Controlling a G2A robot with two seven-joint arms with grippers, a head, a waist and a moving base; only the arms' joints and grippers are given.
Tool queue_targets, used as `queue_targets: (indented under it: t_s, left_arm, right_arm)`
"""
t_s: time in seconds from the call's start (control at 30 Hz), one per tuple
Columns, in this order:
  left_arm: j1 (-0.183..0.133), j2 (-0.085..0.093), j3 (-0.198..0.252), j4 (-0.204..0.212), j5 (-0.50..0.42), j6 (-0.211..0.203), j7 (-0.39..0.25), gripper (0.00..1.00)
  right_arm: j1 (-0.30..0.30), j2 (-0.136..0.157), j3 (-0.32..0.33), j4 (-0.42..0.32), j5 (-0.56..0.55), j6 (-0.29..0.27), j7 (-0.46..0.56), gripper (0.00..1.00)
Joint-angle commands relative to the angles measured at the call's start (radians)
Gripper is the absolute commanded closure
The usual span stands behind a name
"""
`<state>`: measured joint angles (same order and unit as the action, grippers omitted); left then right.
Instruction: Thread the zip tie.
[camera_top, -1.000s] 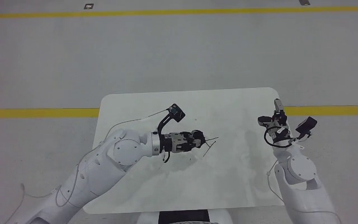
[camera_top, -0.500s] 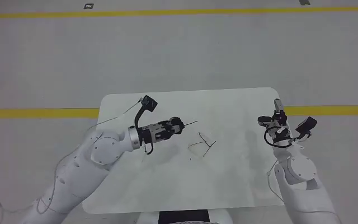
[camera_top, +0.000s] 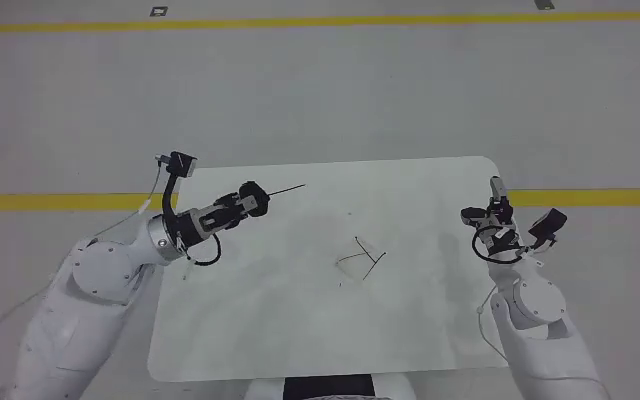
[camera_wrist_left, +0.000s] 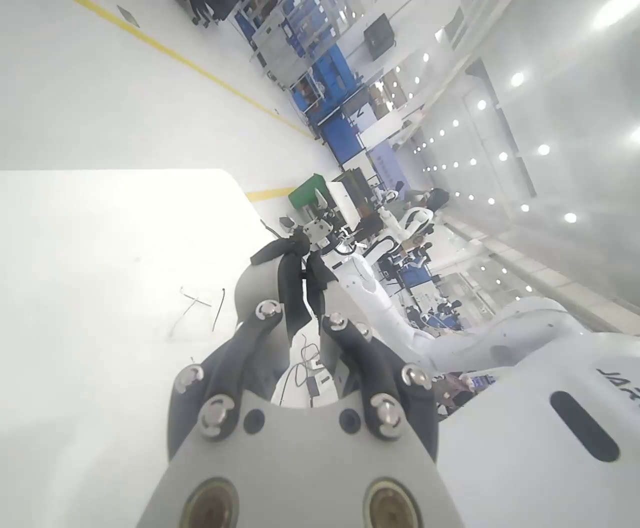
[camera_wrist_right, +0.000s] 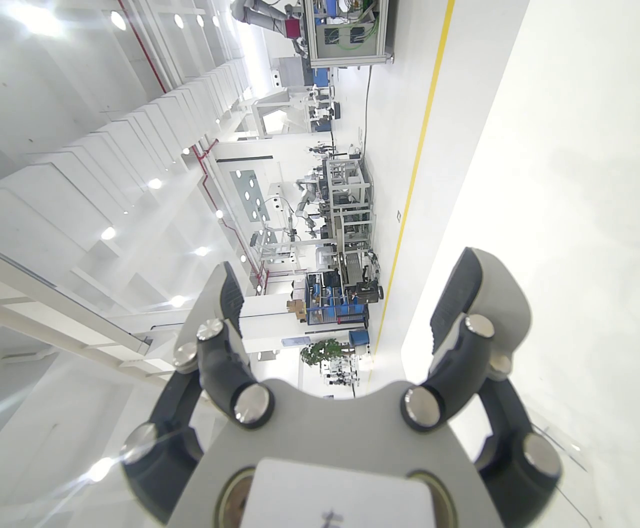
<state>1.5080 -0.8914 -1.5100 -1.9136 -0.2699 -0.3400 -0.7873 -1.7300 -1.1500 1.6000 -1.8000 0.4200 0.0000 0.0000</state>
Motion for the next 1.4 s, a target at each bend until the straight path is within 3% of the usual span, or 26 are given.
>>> queue_targets:
  t_s: [0.0, 0.1, 0.43, 0.53, 0.63, 0.77, 0.87, 1.0, 1.27, 1.37]
  left_arm:
    - [0.01, -0.006, -0.044, 0.011, -0.032, 0.0, -0.042, 1.0]
    - [0.01, -0.021, -0.091, 0.028, -0.106, 0.0, -0.12, 1.0]
    - [0.011, -0.021, -0.085, 0.029, -0.11, 0.006, -0.114, 1.0]
    - [-0.015, -0.024, -0.064, 0.061, -0.19, 0.01, -0.145, 1.0]
    - [-0.052, -0.024, -0.061, 0.121, -0.342, 0.008, -0.236, 1.0]
    - [-0.084, -0.025, -0.055, 0.181, -0.483, 0.023, -0.353, 1.0]
    - [-0.1, -0.024, -0.054, 0.225, -0.503, 0.023, -0.406, 1.0]
    - [-0.112, -0.024, -0.044, 0.236, -0.493, 0.02, -0.432, 1.0]
    - [-0.11, -0.025, -0.037, 0.23, -0.481, 0.025, -0.417, 1.0]
    - [-0.11, -0.028, -0.009, 0.233, -0.55, 0.061, -0.446, 1.0]
  right_arm:
    - [0.0, 0.0, 0.0, 0.0, 0.0, 0.0, 0.0, 0.0]
    - [0.0, 0.0, 0.0, 0.0, 0.0, 0.0, 0.0, 0.0]
    - [0.0, 0.0, 0.0, 0.0, 0.0, 0.0, 0.0, 0.0]
    - [0.003, 0.0, -0.003, -0.006, 0.003, -0.004, 0.013, 0.0]
    - [0.03, 0.001, -0.019, -0.023, 0.007, -0.054, 0.143, 0.0]
    - [0.087, 0.001, -0.053, -0.023, 0.037, -0.078, 0.298, 0.0]
    - [0.146, 0.002, -0.1, -0.009, 0.001, -0.089, 0.406, 0.0]
    - [0.21, 0.001, -0.175, 0.012, -0.027, -0.1, 0.551, 0.0]
    - [0.21, 0.001, -0.175, 0.012, -0.027, -0.1, 0.551, 0.0]
    - [0.21, 0.001, -0.175, 0.012, -0.027, -0.1, 0.551, 0.0]
